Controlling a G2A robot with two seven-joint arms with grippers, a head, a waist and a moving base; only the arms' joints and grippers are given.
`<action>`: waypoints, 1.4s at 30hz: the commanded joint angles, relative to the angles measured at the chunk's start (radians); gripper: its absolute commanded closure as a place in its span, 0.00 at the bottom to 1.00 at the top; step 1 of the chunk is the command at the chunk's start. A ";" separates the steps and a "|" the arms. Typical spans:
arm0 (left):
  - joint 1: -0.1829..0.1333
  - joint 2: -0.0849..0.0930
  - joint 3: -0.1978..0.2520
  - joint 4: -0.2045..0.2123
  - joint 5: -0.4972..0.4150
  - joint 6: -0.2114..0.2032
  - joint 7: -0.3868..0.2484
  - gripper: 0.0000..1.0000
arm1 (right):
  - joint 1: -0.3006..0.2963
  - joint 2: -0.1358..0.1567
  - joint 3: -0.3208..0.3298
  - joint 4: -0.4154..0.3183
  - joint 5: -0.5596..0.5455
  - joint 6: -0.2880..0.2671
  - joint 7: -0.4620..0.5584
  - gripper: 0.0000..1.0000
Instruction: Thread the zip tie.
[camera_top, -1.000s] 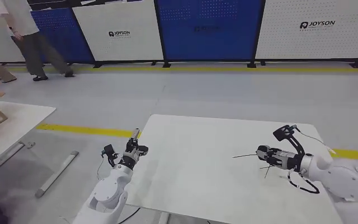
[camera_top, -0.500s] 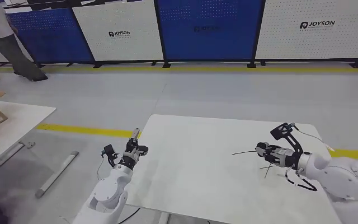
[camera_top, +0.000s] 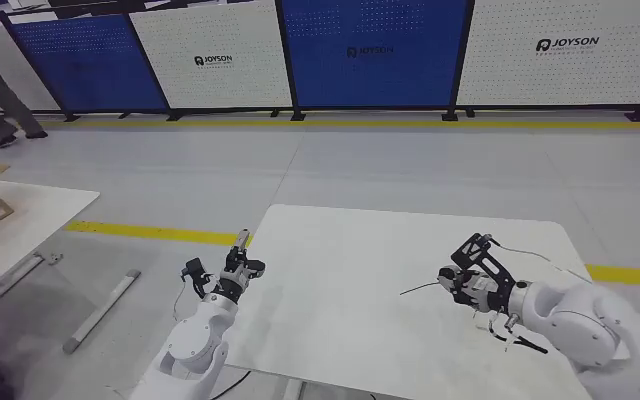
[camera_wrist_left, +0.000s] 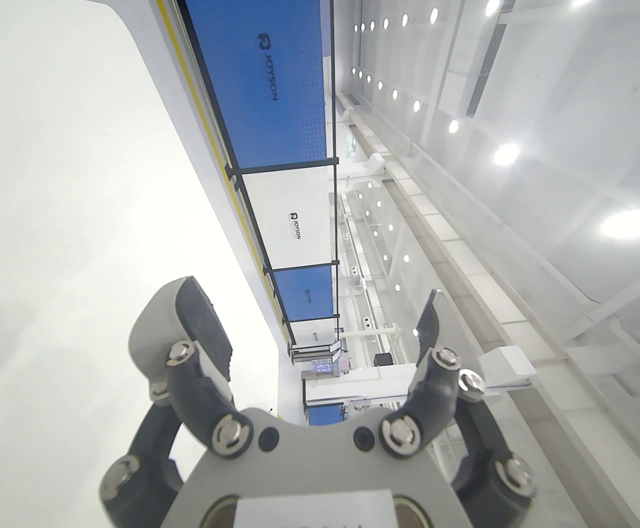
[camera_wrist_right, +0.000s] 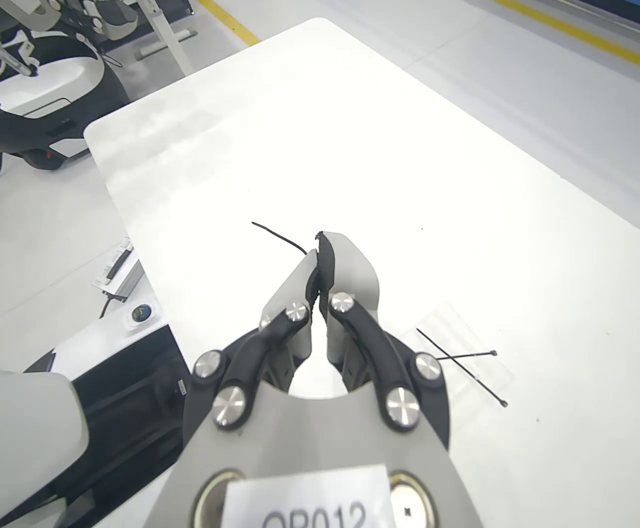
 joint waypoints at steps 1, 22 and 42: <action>0.000 0.000 0.000 0.000 0.000 0.000 0.000 0.00 | 0.000 0.000 0.000 0.000 0.000 0.000 0.000 1.00; -0.050 0.052 0.030 -0.082 -0.053 0.340 -0.294 0.00 | 0.000 0.000 0.000 0.000 0.000 0.000 0.000 1.00; -0.085 0.160 0.279 -0.093 -0.428 0.340 -0.099 0.00 | 0.000 0.000 0.000 0.000 0.000 0.000 0.000 1.00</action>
